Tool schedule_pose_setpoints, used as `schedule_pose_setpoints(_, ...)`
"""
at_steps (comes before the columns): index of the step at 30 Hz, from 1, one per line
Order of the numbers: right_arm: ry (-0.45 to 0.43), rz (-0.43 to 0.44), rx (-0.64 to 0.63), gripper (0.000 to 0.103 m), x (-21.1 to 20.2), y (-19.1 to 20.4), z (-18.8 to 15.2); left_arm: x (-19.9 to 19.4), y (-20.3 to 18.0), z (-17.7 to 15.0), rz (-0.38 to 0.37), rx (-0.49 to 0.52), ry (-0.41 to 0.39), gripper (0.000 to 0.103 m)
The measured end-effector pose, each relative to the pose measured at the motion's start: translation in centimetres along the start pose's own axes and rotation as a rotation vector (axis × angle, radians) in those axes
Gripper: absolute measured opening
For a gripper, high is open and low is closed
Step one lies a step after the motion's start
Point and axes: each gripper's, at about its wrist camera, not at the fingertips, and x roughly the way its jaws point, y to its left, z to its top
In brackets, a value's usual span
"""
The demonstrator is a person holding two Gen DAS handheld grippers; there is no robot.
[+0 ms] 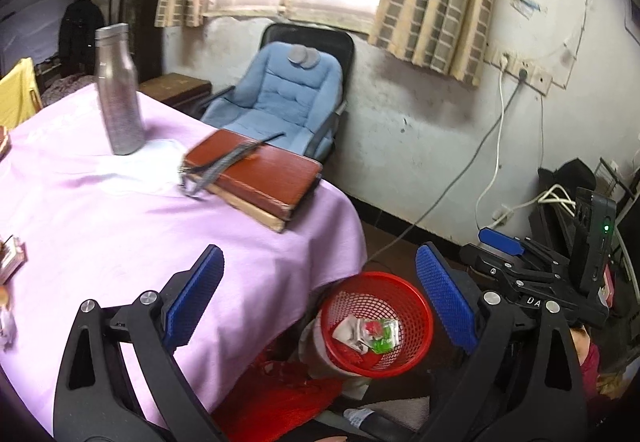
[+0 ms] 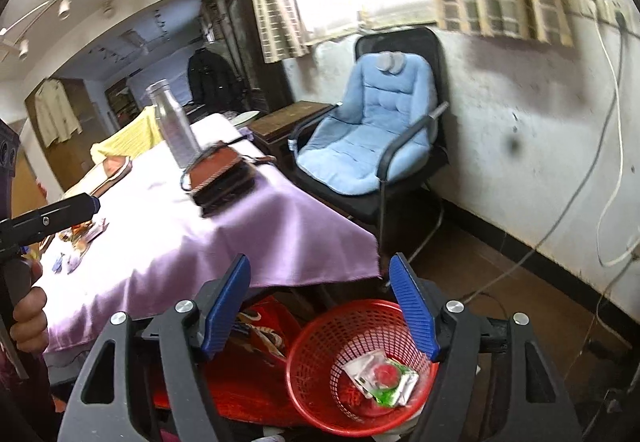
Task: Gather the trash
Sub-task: 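Return both tools to the table toward the remaining trash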
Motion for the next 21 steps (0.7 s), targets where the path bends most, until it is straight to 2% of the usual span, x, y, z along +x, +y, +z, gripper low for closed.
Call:
schedule_pose_setpoints(13,-0.021,0.093,-0.165,0.076,-0.7,10.0,2.3,-7.8,7.4,-2.4,0.095,-0.136,-0.125,0.096)
schedule_pose_setpoints(21,-0.004,0.165,-0.277,0.082,0.4,17.3,2.7,-12.2,15.4,-6.3,0.203,-0.298,-0.157,0.096)
